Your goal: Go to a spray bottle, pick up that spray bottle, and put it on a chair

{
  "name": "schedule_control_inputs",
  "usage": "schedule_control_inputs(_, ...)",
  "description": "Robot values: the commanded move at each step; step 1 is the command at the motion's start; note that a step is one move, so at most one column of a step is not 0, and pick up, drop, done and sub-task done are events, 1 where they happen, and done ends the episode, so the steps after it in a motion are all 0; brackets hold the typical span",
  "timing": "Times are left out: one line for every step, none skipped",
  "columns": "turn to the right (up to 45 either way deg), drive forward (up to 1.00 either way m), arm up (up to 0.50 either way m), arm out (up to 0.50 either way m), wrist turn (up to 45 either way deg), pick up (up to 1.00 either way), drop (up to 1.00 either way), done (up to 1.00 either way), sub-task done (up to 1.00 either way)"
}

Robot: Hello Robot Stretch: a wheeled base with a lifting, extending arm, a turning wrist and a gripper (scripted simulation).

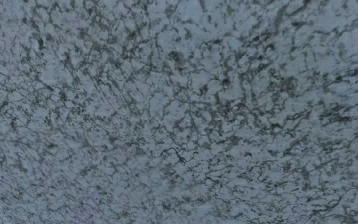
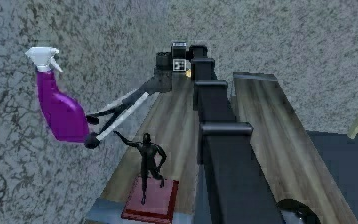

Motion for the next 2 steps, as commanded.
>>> schedule_control_inputs(0.0, 0.0, 0.0, 0.0, -18.0, 0.0, 0.0, 0.0, 0.0)
schedule_control_inputs(0.0, 0.0, 0.0, -0.38, 0.0, 0.0, 0.0, 0.0, 0.0)
